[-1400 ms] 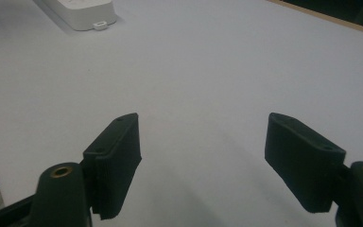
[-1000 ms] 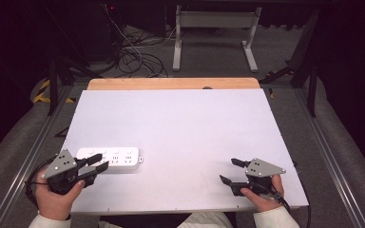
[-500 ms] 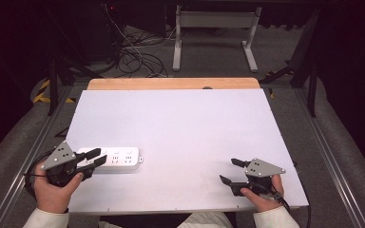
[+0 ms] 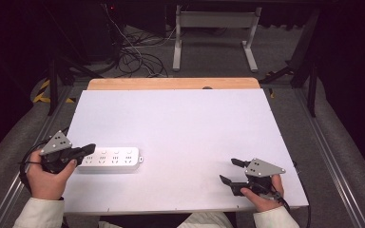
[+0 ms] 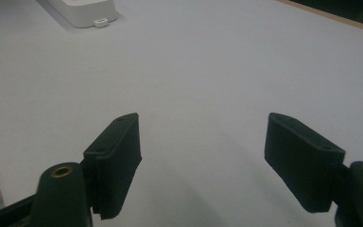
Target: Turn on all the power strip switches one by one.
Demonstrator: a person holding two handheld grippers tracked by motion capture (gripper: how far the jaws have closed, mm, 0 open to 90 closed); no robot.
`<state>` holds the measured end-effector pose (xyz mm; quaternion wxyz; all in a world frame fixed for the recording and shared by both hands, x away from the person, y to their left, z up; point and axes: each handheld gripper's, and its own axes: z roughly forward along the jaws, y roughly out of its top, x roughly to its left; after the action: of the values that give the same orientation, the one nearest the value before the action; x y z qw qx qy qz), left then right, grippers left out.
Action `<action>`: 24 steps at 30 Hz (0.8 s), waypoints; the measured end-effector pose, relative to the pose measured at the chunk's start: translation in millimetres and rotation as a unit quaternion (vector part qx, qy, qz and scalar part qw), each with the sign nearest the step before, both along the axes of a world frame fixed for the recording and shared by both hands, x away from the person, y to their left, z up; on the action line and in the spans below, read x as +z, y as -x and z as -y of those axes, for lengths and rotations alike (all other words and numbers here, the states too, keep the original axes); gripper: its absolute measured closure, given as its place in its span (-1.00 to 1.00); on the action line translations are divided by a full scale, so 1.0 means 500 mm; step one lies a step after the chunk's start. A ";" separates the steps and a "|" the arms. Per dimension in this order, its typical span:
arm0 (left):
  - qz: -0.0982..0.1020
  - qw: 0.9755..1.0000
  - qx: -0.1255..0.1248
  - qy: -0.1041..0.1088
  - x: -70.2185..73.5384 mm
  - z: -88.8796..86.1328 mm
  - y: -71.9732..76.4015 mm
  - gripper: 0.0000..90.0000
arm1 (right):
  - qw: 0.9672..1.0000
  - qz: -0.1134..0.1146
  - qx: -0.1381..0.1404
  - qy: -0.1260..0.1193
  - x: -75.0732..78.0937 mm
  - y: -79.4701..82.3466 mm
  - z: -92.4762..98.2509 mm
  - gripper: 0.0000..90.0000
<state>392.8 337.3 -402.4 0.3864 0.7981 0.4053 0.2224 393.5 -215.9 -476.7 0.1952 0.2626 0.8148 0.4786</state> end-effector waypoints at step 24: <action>-0.115 0.991 0.068 -0.032 -0.062 -0.029 -0.082 1.00 | 1.000 -0.005 0.001 0.003 -0.003 -0.002 -0.002 -0.38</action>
<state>433.8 351.9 -433.5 0.2956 0.8006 0.4933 0.1681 394.5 -214.8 -478.2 0.1912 0.2638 0.8177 0.4746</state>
